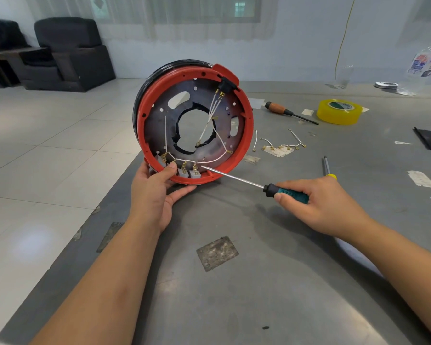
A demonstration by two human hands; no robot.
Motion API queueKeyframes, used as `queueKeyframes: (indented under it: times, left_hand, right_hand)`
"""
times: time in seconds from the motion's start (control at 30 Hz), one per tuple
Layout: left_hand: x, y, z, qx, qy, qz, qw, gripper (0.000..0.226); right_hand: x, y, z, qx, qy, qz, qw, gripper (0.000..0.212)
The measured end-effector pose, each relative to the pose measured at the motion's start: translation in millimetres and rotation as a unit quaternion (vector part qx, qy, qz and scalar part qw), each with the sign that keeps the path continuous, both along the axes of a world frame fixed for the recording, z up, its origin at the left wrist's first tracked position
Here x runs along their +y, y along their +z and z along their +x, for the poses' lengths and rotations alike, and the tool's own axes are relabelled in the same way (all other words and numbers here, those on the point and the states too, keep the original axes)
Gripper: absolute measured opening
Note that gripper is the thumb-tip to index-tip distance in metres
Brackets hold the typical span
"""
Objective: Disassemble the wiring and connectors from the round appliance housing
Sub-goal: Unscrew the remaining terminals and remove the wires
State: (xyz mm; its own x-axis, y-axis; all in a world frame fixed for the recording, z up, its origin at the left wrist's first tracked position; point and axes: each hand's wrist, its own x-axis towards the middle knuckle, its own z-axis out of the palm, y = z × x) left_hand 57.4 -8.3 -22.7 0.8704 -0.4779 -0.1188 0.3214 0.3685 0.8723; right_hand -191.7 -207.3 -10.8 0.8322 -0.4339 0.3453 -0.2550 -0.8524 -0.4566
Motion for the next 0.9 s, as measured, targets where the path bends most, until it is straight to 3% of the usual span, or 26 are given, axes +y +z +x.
queueKeyframes:
  times: [0.37,0.9]
  left_hand:
    - [0.1,-4.8,5.5,-0.011,-0.012,0.013,1.0,0.04]
    - [-1.0,-5.2,6.9,-0.023,-0.018,0.019,0.999,0.033]
  right_hand:
    - [-2.3,0.1,2.0,0.048,0.004,-0.004,0.999,0.036]
    - [2.3,4.0,0.5,0.032,0.02,-0.062,0.997,0.048]
